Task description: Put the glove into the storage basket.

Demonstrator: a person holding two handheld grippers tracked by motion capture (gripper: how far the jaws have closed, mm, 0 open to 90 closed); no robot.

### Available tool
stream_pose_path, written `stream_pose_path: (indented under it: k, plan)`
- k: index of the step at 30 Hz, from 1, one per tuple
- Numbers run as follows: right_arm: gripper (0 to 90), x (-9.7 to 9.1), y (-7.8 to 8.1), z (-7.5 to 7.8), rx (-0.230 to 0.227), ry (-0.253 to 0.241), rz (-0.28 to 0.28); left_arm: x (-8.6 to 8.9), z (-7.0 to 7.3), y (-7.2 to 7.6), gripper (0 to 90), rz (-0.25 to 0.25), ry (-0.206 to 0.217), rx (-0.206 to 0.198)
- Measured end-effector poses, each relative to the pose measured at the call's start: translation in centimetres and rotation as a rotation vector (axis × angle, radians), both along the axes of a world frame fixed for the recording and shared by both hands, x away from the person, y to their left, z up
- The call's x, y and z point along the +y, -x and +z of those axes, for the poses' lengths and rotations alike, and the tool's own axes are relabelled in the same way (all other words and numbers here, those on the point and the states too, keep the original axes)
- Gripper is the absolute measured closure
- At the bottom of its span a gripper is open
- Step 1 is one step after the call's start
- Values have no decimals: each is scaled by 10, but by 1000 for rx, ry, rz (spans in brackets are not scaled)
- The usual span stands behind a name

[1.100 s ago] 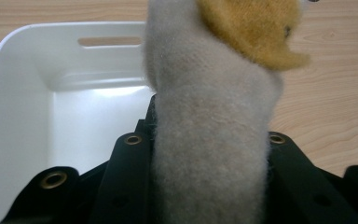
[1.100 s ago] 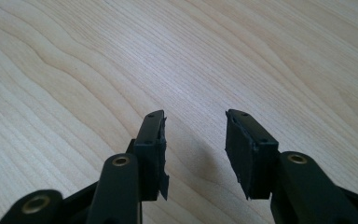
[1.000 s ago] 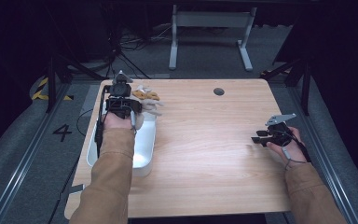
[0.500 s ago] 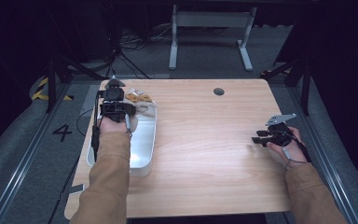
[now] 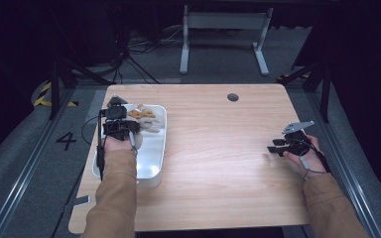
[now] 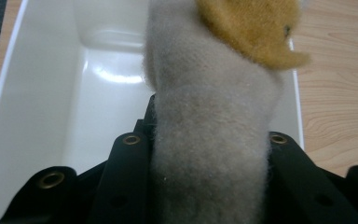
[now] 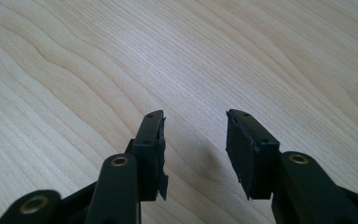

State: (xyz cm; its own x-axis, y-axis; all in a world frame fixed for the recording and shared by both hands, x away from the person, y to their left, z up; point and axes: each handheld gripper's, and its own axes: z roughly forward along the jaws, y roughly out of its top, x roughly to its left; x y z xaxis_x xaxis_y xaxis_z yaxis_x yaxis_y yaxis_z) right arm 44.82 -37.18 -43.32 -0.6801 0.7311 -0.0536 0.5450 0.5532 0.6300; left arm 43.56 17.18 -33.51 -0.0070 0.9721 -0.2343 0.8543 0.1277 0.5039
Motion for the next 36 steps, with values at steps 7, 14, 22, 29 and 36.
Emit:
stream_pose_path:
  k: [7, 14, 22, 29, 36]
  plan:
    - [574, 2, 0, -1, 5, -2, 4, 1, -12, 2, 674, 14, -8, 6]
    - [573, 2, 0, -2, 9, 0, 5, -1, -18, 6, 673, 10, -19, 12]
    - [571, 3, 0, -2, 12, 0, 11, 1, -39, 7, 669, 5, -11, 59]
    - [570, 1, 0, -2, 9, -5, 8, 4, -49, 3, 666, 28, 0, 80]
    - [569, 1, 0, -2, 12, -14, 8, 4, -56, -1, 664, 47, -34, 93]
